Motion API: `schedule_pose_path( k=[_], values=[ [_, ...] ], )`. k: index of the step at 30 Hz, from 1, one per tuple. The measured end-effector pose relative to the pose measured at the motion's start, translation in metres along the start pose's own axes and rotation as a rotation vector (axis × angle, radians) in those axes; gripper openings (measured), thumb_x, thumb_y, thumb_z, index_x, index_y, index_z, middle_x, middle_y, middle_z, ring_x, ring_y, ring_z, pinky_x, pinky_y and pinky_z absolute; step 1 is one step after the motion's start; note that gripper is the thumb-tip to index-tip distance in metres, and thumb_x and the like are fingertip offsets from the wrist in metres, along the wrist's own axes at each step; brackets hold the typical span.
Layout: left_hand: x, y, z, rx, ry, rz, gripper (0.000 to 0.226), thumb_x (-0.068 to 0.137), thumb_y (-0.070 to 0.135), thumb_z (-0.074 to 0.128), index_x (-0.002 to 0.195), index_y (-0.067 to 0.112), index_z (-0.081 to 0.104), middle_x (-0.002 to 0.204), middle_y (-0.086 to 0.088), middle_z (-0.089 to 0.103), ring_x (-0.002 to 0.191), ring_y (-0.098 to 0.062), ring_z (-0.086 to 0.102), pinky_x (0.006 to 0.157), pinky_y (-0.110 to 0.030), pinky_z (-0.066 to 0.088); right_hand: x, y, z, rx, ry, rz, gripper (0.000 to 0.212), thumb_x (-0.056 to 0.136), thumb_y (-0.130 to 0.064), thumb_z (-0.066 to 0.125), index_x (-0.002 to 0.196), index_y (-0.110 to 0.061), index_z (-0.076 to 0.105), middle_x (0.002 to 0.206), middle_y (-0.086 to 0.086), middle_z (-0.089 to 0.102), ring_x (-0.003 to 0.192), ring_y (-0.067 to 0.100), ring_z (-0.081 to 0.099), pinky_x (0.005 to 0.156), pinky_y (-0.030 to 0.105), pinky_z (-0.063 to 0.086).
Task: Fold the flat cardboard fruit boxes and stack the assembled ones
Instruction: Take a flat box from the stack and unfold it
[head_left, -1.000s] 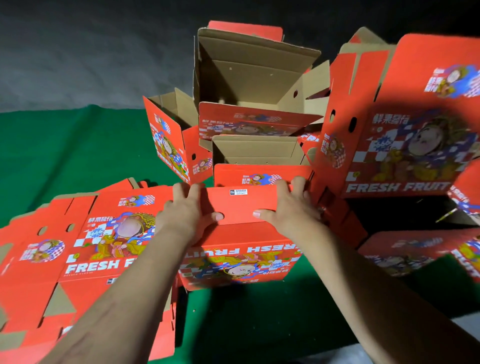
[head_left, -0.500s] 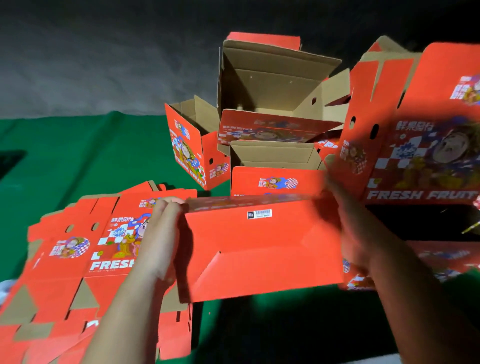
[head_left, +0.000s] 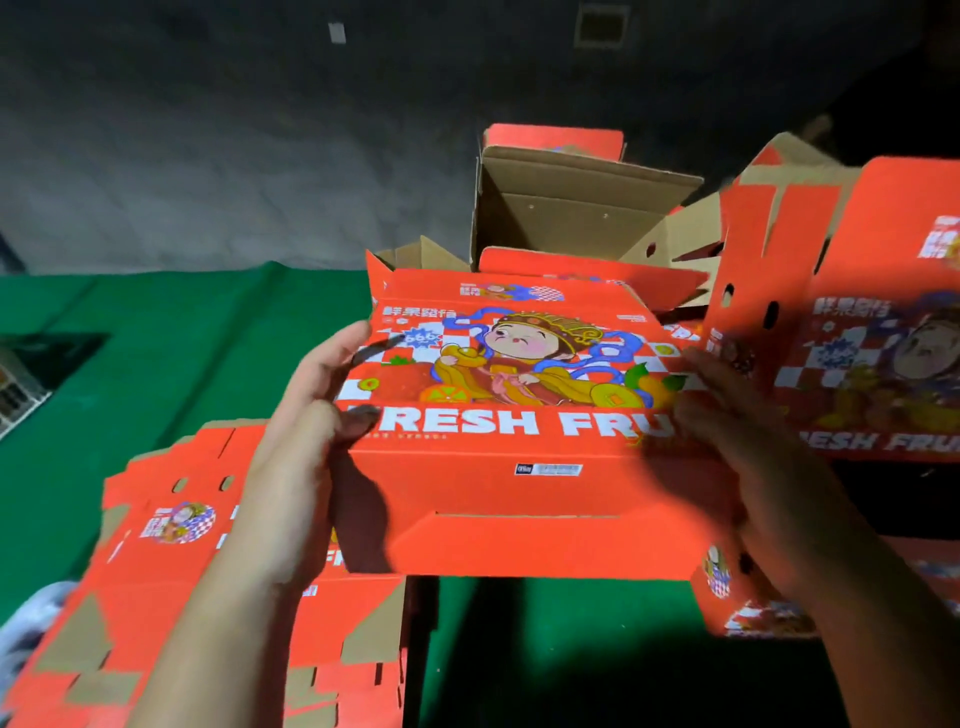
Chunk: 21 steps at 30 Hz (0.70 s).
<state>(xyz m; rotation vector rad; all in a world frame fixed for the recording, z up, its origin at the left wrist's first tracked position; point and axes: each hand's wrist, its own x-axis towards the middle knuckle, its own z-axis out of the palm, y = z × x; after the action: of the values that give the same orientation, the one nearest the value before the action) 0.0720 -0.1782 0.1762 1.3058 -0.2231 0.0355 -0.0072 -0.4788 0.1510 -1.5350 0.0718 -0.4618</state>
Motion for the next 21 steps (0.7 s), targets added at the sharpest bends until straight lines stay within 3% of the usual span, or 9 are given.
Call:
schedule_pose_path(
  k=[3, 6, 8, 12, 14, 15, 17, 19, 21],
  values=[
    [0.012, 0.009, 0.001, 0.036, -0.106, 0.139, 0.067, 0.068, 0.012, 0.053, 0.128, 0.039, 0.067, 0.137, 0.011, 0.066, 0.126, -0.016, 0.063, 0.094, -0.038, 0.047, 0.011, -0.013, -0.004, -0.074, 0.039, -0.135, 0.078, 0.065, -0.067, 0.082, 0.137, -0.051, 0.058, 0.136, -0.023, 0.063, 0.129, 0.006, 0.059, 0.115, 0.044, 0.043],
    [0.036, 0.01, 0.006, 0.087, -0.205, 0.242, 0.079, 0.068, 0.008, 0.052, 0.139, 0.041, 0.056, 0.152, 0.007, 0.053, 0.141, -0.02, 0.049, 0.106, -0.047, 0.042, 0.03, -0.018, -0.012, -0.317, 0.081, -0.317, 0.066, 0.088, -0.047, 0.068, 0.15, -0.035, 0.05, 0.138, -0.042, 0.051, 0.13, -0.014, 0.048, 0.109, 0.015, 0.042],
    [0.059, 0.005, 0.009, 0.19, -0.293, 0.296, 0.089, 0.071, 0.005, 0.054, 0.151, 0.042, 0.039, 0.162, 0.006, 0.039, 0.146, -0.018, 0.043, 0.107, -0.045, 0.044, 0.045, -0.022, -0.012, -0.33, 0.076, -0.327, 0.067, 0.094, -0.048, 0.059, 0.156, -0.043, 0.035, 0.141, -0.041, 0.048, 0.13, -0.014, 0.047, 0.104, 0.012, 0.043],
    [0.103, -0.024, 0.017, 0.32, -0.527, 0.367, 0.104, 0.092, 0.008, 0.068, 0.161, 0.044, -0.001, 0.172, 0.01, 0.008, 0.154, -0.019, 0.029, 0.106, -0.043, 0.051, 0.091, -0.002, -0.021, -0.41, 0.096, -0.419, 0.08, 0.093, -0.048, 0.063, 0.16, -0.047, 0.018, 0.157, -0.023, 0.041, 0.143, 0.005, 0.043, 0.115, 0.033, 0.042],
    [0.127, -0.044, 0.025, 0.508, -0.439, 0.405, 0.11, 0.091, 0.023, 0.076, 0.161, 0.041, -0.007, 0.173, 0.006, -0.001, 0.159, -0.024, 0.014, 0.113, -0.047, 0.044, 0.12, 0.022, -0.026, -0.407, 0.061, -0.325, 0.095, 0.087, -0.038, 0.071, 0.159, -0.047, 0.01, 0.162, -0.01, 0.038, 0.145, 0.014, 0.043, 0.118, 0.049, 0.039],
    [0.138, -0.056, 0.03, 0.67, -0.343, 0.43, 0.117, 0.086, 0.022, 0.081, 0.163, 0.031, -0.007, 0.173, -0.001, -0.002, 0.16, -0.027, 0.008, 0.121, -0.049, 0.033, 0.133, 0.038, -0.028, -0.447, 0.024, -0.261, 0.102, 0.085, -0.031, 0.075, 0.16, -0.044, 0.006, 0.164, -0.006, 0.035, 0.146, 0.016, 0.042, 0.119, 0.052, 0.038],
    [0.154, -0.083, 0.04, 0.848, -0.235, 0.455, 0.125, 0.077, 0.008, 0.086, 0.163, 0.01, -0.005, 0.17, -0.018, 0.0, 0.159, -0.031, 0.0, 0.13, -0.041, 0.01, 0.153, 0.072, -0.032, -0.558, -0.038, -0.167, 0.11, 0.087, -0.011, 0.077, 0.164, -0.031, 0.001, 0.166, -0.001, 0.032, 0.149, 0.021, 0.039, 0.121, 0.054, 0.034],
    [0.156, -0.104, 0.053, 0.83, -0.201, 0.397, 0.124, 0.079, 0.003, 0.083, 0.163, 0.009, -0.009, 0.168, -0.023, -0.006, 0.157, -0.018, -0.011, 0.123, -0.013, -0.005, 0.167, 0.098, -0.033, -0.576, -0.015, -0.121, 0.103, 0.089, 0.004, 0.07, 0.165, -0.021, 0.005, 0.163, 0.004, 0.037, 0.147, 0.026, 0.042, 0.119, 0.056, 0.034],
    [0.163, -0.116, 0.067, 0.778, -0.155, 0.419, 0.118, 0.082, -0.004, 0.075, 0.162, 0.01, -0.011, 0.166, -0.026, -0.002, 0.155, -0.011, -0.004, 0.115, -0.002, -0.006, 0.179, 0.107, -0.033, -0.53, 0.093, -0.11, 0.09, 0.089, 0.005, 0.064, 0.162, -0.02, 0.018, 0.156, 0.007, 0.047, 0.14, 0.029, 0.05, 0.115, 0.057, 0.039]
  ],
)
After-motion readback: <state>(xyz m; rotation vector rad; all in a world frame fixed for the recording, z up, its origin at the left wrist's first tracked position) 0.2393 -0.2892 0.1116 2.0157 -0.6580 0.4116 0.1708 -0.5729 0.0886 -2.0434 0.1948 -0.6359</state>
